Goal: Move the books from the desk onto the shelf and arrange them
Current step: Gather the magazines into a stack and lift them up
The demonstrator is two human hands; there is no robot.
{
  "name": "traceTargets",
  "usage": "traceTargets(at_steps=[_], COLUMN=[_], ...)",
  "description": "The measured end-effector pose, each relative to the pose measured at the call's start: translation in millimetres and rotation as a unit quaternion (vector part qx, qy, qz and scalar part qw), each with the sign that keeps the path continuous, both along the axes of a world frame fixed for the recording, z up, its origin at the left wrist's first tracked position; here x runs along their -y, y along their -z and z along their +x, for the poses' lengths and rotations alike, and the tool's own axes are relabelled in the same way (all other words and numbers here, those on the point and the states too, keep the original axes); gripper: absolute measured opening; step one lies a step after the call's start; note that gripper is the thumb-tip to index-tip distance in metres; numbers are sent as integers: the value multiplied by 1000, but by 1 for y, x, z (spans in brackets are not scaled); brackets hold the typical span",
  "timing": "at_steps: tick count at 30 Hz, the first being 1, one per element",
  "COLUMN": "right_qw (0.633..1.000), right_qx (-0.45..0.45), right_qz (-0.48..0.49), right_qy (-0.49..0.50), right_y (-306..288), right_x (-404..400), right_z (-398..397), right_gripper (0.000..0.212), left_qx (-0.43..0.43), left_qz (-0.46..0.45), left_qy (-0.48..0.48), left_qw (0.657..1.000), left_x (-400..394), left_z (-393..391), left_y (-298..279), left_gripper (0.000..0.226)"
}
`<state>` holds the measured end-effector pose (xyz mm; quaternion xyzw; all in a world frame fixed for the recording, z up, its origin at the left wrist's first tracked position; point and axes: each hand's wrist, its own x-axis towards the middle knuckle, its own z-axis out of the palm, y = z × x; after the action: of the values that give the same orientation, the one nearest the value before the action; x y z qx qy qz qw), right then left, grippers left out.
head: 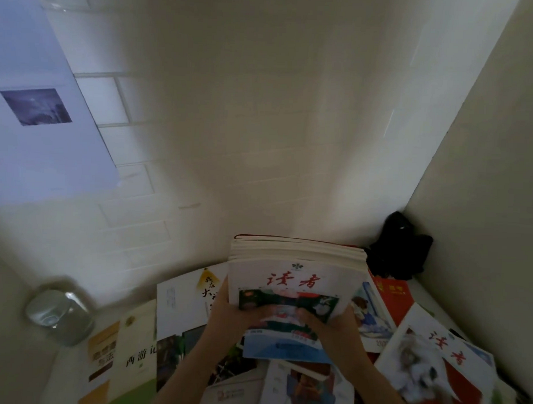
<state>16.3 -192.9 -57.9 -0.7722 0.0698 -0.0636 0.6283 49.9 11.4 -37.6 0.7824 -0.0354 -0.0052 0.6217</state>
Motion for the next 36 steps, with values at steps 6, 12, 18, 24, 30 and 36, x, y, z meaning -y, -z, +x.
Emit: traceTargets(at_steps=[6,12,18,24,30,36], right_qw=[999,1000,997,997,971,896], right_qx=[-15,-3,3,50,142,247], right_qz=[-15,-17,-68,-51,-58,-22], right_qy=[-31,13,48,-24,-183,-367], right_y=[0,10,17,-34,-120,-209], right_x=[10,13,-2,-30,-130,-253], right_z=[0,-11,-7,-20,-37,-94], right_gripper=[42,60,64,55,50,46], left_qx=[-20,-33,-19,43,124,239], left_qz=[-36,-30,-41,-43,-53,24], left_qy=[-12,30,1,-83,-207,-371], left_qw=[999,999,999,995,969,897], left_x=[2,-7,1,-34,-140,-236], left_z=[1,-2,-5,-41,-122,-253], left_y=[0,16,24,-17,-106,-191], left_gripper=[57,48,44,42,38,42])
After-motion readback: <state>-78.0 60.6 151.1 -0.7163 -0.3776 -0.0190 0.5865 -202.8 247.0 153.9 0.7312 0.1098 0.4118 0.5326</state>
